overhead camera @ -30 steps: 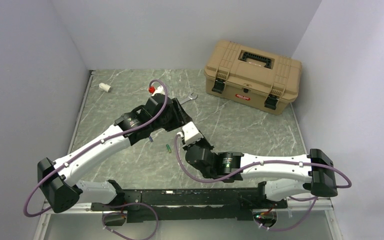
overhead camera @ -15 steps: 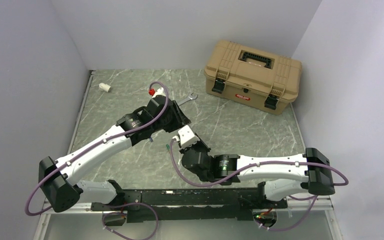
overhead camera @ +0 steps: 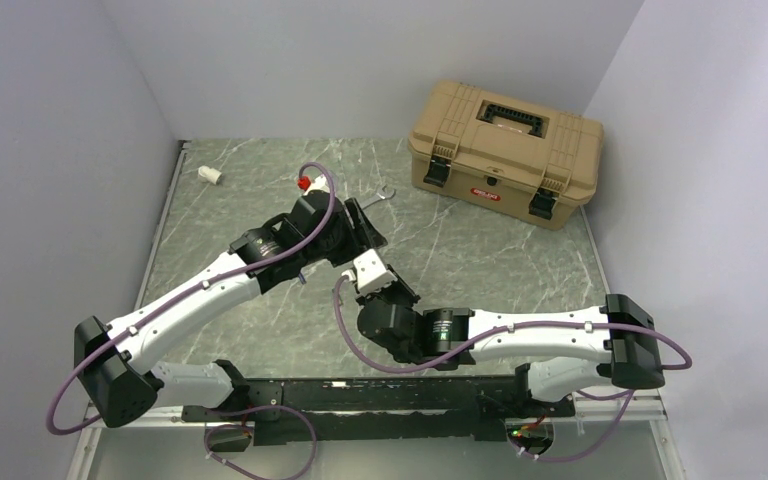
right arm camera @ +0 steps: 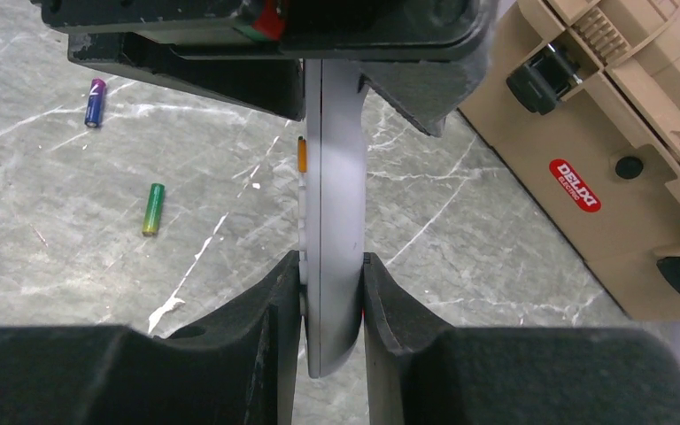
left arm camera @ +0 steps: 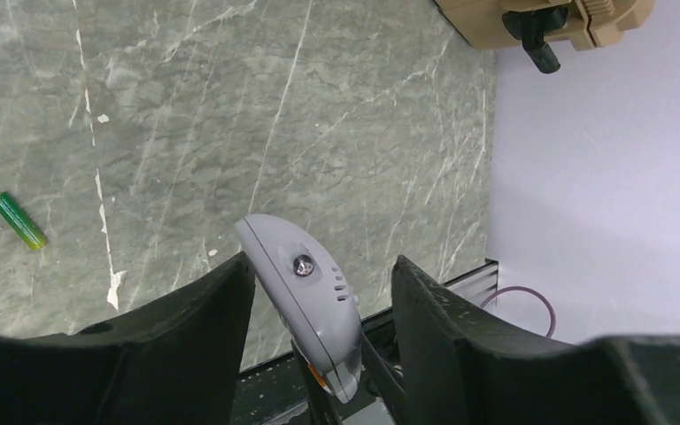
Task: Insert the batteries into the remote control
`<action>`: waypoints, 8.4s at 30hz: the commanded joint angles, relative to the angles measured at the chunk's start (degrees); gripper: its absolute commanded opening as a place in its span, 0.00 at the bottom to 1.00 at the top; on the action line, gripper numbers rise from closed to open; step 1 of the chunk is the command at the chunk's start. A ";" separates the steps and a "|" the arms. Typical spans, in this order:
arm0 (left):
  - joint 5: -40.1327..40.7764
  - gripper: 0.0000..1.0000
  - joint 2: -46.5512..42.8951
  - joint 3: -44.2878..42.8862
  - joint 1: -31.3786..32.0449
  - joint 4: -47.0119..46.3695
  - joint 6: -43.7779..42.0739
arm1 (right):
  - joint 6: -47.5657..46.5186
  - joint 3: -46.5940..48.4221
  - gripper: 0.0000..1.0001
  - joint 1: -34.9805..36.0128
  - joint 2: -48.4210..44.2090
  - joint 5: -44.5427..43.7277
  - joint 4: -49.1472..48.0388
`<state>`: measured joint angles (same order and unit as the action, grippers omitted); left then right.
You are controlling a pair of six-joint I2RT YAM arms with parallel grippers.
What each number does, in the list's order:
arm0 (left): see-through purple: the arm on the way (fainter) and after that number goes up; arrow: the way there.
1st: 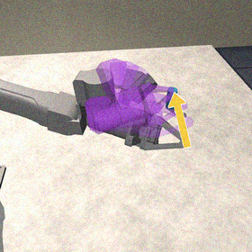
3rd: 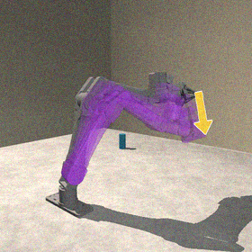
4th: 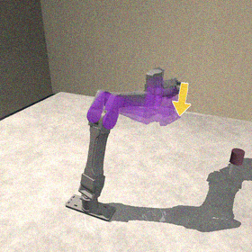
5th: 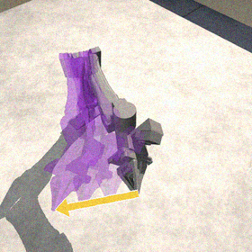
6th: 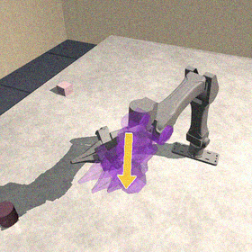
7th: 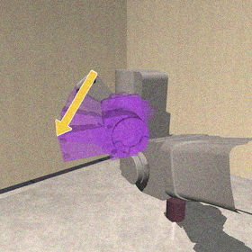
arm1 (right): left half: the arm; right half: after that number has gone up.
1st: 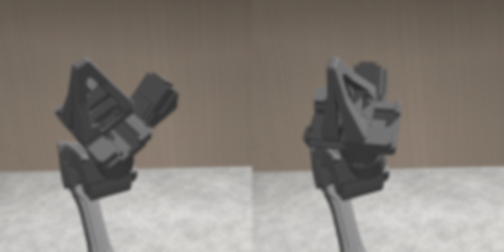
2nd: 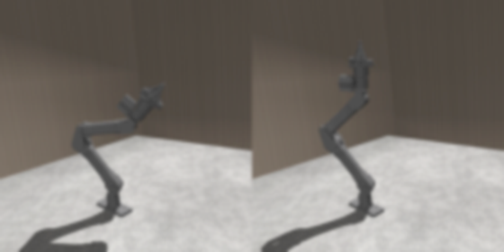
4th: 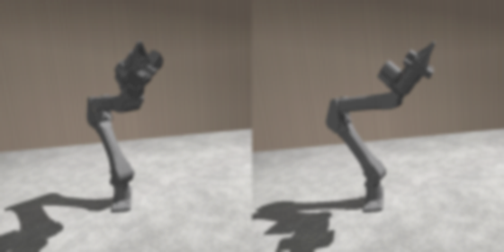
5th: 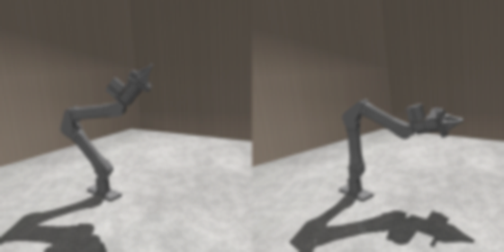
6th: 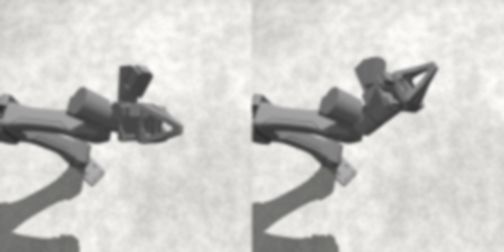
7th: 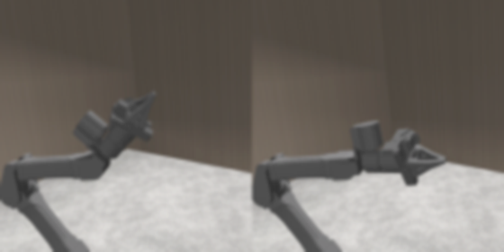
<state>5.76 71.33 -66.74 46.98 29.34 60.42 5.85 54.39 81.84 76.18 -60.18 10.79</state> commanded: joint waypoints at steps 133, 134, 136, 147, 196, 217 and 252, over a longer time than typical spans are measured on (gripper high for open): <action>-17.45 0.00 -19.71 41.62 -7.16 -54.47 -2.13 | 13.66 -11.27 0.70 -17.17 -23.38 53.49 -13.08; -17.72 0.00 -19.91 41.73 -7.13 -53.92 -2.26 | 11.70 -11.25 0.70 -17.22 -23.90 54.00 -12.77; -18.31 0.00 -20.44 41.62 -7.19 -52.16 -2.88 | 5.50 -11.55 0.71 -17.18 -24.69 56.00 -11.50; -26.23 0.00 -23.17 39.35 -7.50 -43.41 -7.31 | -13.99 -11.16 0.72 -17.12 -28.49 75.34 1.46; -36.88 0.00 -17.84 49.02 -7.51 -70.91 10.94 | -36.51 -7.63 0.46 -7.76 -24.68 73.82 4.73; -37.89 0.00 -17.76 49.07 -7.45 -72.77 11.70 | -38.15 -7.37 0.41 -6.96 -23.59 71.00 4.99; -38.67 0.00 -18.94 50.00 -7.42 -73.26 12.09 | -39.08 -4.65 0.36 -5.85 -21.16 67.54 5.81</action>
<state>-31.11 53.08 -16.29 39.40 -39.99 72.07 -32.18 47.00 76.03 55.81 9.47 17.58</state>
